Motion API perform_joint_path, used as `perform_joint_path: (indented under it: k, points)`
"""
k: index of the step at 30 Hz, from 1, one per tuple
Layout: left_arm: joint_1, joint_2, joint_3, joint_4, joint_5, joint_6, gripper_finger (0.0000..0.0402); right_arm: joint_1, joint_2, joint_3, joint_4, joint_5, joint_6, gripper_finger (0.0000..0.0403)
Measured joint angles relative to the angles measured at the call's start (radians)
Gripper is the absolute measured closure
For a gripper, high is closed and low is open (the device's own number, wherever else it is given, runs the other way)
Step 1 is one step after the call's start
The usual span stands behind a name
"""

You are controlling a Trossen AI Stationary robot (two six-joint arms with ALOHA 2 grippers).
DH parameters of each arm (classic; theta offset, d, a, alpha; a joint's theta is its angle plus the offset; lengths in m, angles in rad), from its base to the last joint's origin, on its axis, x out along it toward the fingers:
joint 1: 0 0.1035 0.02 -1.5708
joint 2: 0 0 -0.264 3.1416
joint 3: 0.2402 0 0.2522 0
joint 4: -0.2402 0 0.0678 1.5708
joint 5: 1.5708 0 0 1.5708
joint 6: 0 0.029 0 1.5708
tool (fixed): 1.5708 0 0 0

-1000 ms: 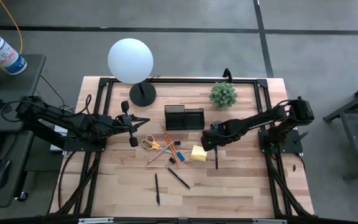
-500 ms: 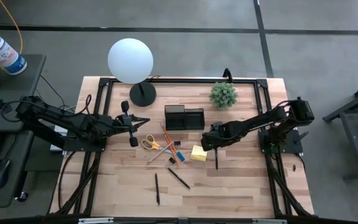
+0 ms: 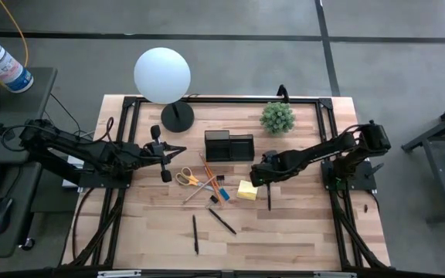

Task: Pick and place office supplies into organizer
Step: Put the top black pen into the black organizer

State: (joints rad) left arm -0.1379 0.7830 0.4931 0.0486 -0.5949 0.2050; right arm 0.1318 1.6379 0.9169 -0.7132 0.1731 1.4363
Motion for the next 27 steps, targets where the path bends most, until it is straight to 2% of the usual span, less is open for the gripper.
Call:
perform_joint_path:
  k: [6, 16, 21, 27]
  points:
    - [0.0, 0.0, 0.0, 0.0, 0.0, 0.0, 0.0401, 0.0, 0.02, 0.0, 0.002, -0.007, -0.002, 0.0258]
    - [0.0, 0.0, 0.0, 0.0, 0.0, 0.0, 0.0401, 0.002, 0.082, 0.001, 0.027, -0.059, -0.022, 0.0269]
    - [0.0, 0.0, 0.0, 0.0, 0.0, 0.0, 0.0401, 0.002, 0.082, 0.001, 0.026, -0.06, -0.024, 0.0293]
    - [0.0, 0.0, 0.0, 0.0, 0.0, 0.0, 0.0401, 0.002, 0.083, 0.001, 0.03, -0.061, -0.048, 0.0348]
